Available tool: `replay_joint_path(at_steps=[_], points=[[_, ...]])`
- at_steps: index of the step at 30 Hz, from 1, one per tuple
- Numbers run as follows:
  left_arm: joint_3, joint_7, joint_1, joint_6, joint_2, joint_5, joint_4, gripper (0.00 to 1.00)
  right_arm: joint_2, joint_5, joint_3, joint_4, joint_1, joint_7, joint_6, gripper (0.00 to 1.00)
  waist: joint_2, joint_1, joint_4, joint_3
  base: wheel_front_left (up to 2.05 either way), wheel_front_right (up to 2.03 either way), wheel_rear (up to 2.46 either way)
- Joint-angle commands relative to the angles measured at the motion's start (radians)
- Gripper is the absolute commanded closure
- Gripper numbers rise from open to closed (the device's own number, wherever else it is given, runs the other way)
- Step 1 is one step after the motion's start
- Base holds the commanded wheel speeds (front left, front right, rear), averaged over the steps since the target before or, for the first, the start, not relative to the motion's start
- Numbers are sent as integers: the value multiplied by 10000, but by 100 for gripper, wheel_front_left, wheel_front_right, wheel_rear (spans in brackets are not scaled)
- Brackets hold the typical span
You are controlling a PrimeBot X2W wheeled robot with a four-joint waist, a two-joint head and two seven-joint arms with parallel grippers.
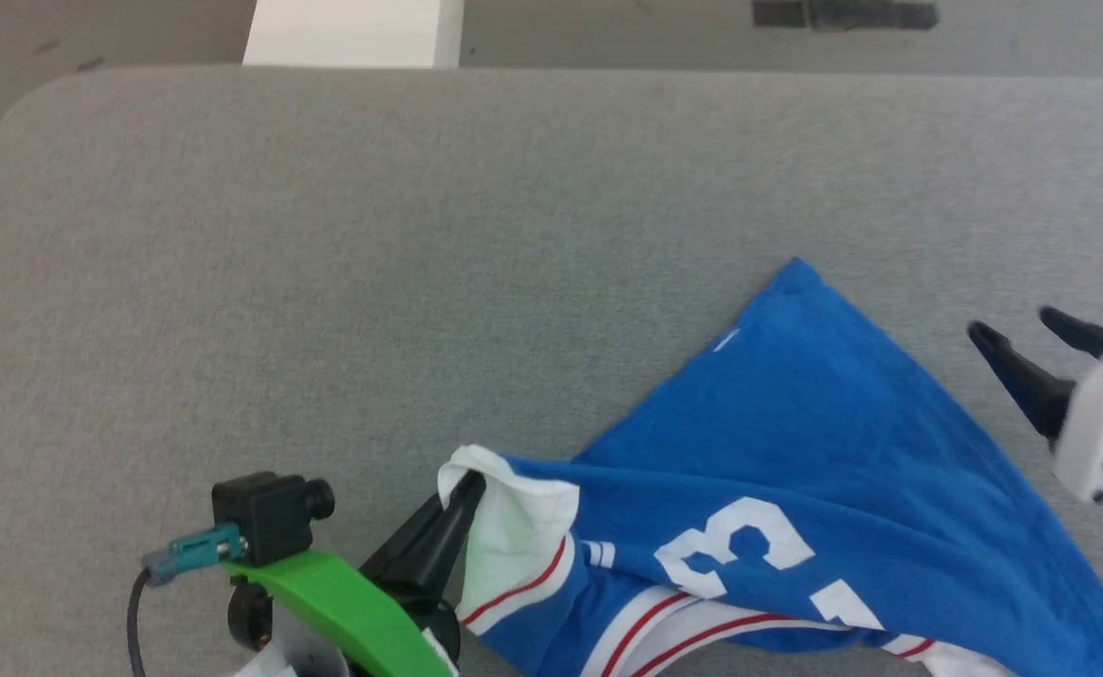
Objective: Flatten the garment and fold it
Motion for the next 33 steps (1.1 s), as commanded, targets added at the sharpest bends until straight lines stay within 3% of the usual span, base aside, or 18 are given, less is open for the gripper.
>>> replay_joint_path(at_steps=[1,9,19,20,21,22,23,28,33], points=[[7,-3,-274,-86,-91,82,67,100,59,-26,294,375,-512,-81,-13,0,0,0,679,711,0,0,0],[-215,9,-976,-293,-391,274,350,100,-454,-164,2322,2350,-2406,-435,-13,0,0,0,1413,1539,0,0,0],[-361,-91,-1318,-536,-636,279,751,100,-1246,32,3909,3746,-3458,-404,-13,0,0,0,1818,1886,0,0,0],[-368,-95,-1330,-554,-646,271,784,100,-1298,108,4065,3811,-3504,-327,-13,4,0,0,1833,1888,0,0,0],[-374,-99,-1343,-575,-655,258,823,100,-1370,196,4241,3877,-3567,-240,-13,44,0,0,1847,1884,0,0,0],[-376,-100,-1355,-591,-660,246,852,100,-1440,246,4384,3922,-3617,-163,-13,64,0,0,1858,1878,0,0,0],[-377,-99,-1370,-612,-664,230,889,100,-1535,297,4562,3954,-3677,-81,-13,100,0,0,1868,1865,0,0,0],[-322,-153,-1354,-713,-709,56,1089,100,-1771,535,4904,4172,-3797,-180,-13,100,0,0,1849,1571,0,0,0],[82,-541,-1307,-666,-646,38,1327,100,-1648,664,4724,4300,-3704,-1419,-13,100,0,0,1625,775,0,0,0]])
